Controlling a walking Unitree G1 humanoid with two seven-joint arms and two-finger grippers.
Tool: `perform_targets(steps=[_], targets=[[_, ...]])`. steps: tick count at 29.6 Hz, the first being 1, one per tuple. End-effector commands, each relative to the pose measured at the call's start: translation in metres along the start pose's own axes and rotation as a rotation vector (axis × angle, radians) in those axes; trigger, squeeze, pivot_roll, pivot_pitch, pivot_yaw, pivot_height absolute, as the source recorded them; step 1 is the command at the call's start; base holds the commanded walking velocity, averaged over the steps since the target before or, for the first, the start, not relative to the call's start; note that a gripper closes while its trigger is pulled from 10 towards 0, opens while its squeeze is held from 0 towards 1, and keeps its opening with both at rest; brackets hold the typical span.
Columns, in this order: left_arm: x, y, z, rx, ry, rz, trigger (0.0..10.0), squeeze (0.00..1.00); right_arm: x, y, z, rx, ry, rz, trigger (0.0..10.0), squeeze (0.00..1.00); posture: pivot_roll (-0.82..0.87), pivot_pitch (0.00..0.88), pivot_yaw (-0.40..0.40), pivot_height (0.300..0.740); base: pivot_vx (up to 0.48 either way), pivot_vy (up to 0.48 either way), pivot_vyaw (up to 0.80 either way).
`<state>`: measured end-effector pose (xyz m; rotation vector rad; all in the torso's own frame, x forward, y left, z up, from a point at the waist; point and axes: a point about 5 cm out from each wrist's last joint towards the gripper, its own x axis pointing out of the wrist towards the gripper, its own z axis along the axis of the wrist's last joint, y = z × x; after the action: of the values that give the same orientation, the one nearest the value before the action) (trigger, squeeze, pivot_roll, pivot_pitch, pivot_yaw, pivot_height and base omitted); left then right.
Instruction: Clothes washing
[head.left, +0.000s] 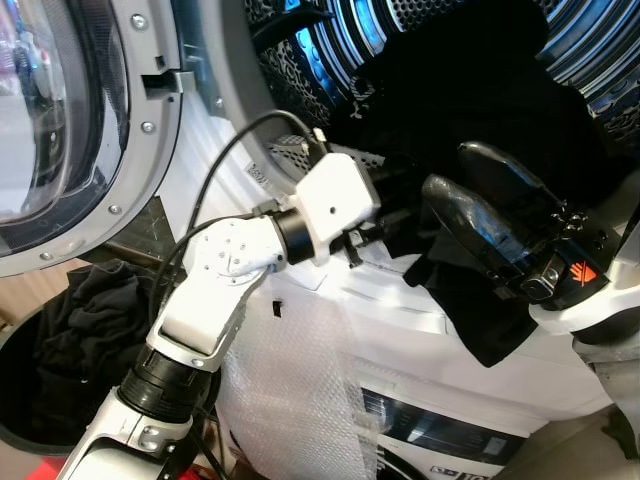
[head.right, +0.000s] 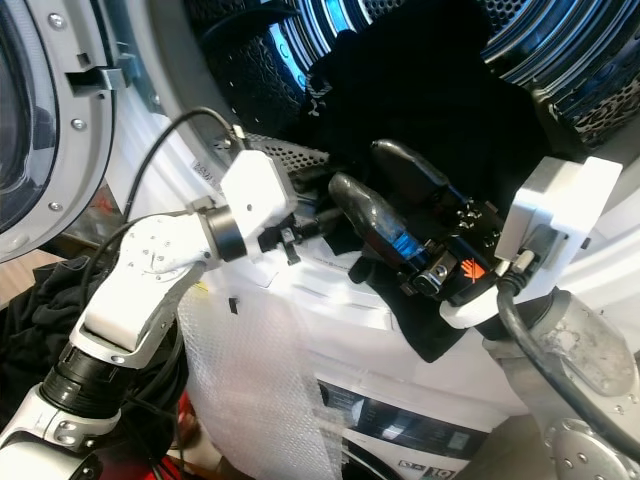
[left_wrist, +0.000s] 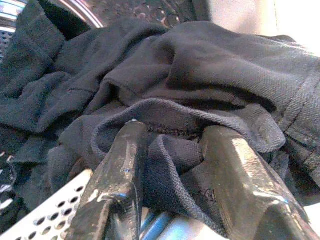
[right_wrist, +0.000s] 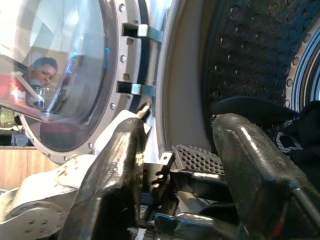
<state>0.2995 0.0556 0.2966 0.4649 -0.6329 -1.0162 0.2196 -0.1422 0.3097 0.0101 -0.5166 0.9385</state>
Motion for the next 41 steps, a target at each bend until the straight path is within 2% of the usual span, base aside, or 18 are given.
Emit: perform_targets(steps=[1, 8, 12, 21, 25, 26, 28, 30, 34, 36, 38, 39, 41], targets=[[0.002, -0.002, 0.0, 0.007, 0.01, -0.019, 10.0, 0.0, -0.001, 0.001, 0.004, -0.012, -0.005, 0.007, 10.0, 0.0, 0.1, 0.098, -0.045, 0.74, 0.0, 0.0, -0.79], [0.001, -0.003, 0.0, 0.008, 0.013, -0.018, 10.0, 0.0, 0.0, 0.0, 0.003, -0.034, 0.0, -0.002, 10.0, 0.0, 0.1, 0.099, -0.042, 0.74, 0.0, 0.0, -0.79], [0.001, -0.002, 0.0, 0.011, 0.014, -0.014, 10.0, 0.0, 0.004, -0.002, -0.001, -0.094, 0.035, -0.011, 10.0, 0.0, 0.1, 0.104, -0.043, 0.74, 0.0, 0.0, 0.0], [-0.004, -0.007, -0.004, 0.001, 0.036, 0.017, 10.0, 0.0, 0.017, 0.001, -0.01, -0.106, 0.067, 0.019, 10.0, 0.0, 0.11, 0.128, -0.079, 0.74, 0.0, 0.0, 0.0], [-0.009, -0.007, -0.005, 0.045, 0.066, 0.018, 10.0, 0.0, 0.02, 0.002, -0.012, -0.154, 0.122, 0.084, 10.0, 0.0, 0.11, 0.134, -0.101, 0.74, 0.0, 0.0, 0.0], [-0.015, -0.009, -0.005, 0.113, 0.104, -0.02, 10.0, 0.0, 0.021, -0.001, -0.013, -0.222, 0.17, 0.114, 10.0, 0.0, 0.12, 0.136, -0.115, 0.74, 0.0, 0.0, 0.0], [-0.025, -0.011, -0.004, 0.169, 0.145, -0.079, 10.0, 0.0, 0.02, -0.007, -0.013, -0.295, 0.22, 0.138, 10.0, 0.0, 0.14, 0.136, -0.122, 0.74, 0.0, 0.0, 0.0], [-0.04, -0.008, 0.002, 0.242, 0.188, -0.137, 10.0, 0.0, 0.015, -0.023, -0.011, -0.386, 0.287, 0.141, 10.0, 0.0, 0.16, 0.135, -0.131, 0.74, 0.0, 0.0, 0.0], [-0.05, 0.003, 0.016, 0.297, 0.194, -0.16, 10.0, 0.0, 0.01, -0.048, -0.008, -0.491, 0.35, 0.09, 10.0, 0.0, 0.19, 0.133, -0.138, 0.74, 0.0, 0.0, 0.0], [-0.051, 0.012, 0.027, 0.317, 0.175, -0.154, 10.0, 0.0, 0.009, -0.061, -0.002, -0.517, 0.343, 0.033, 10.0, 0.0, 0.21, 0.132, -0.141, 0.74, 0.0, 0.0, 0.0], [-0.05, 0.017, 0.032, 0.321, 0.164, -0.148, 10.0, 0.0, 0.007, -0.067, 0.0, -0.552, 0.342, 0.007, 10.0, 0.02, 0.23, 0.13, -0.142, 0.74, 0.0, 0.0, 0.0], [-0.05, 0.017, 0.035, 0.307, 0.157, -0.166, 10.0, 0.0, 0.006, -0.07, 0.001, -0.54, 0.339, -0.007, 10.0, 1.0, 0.23, 0.127, -0.14, 0.74, 0.0, 0.0, 0.0], [-0.051, 0.015, 0.039, 0.291, 0.148, -0.196, 10.0, 0.0, 0.005, -0.071, 0.002, -0.522, 0.339, -0.008, 10.0, 1.0, 0.23, 0.127, -0.14, 0.74, 0.0, 0.0, 0.0]])
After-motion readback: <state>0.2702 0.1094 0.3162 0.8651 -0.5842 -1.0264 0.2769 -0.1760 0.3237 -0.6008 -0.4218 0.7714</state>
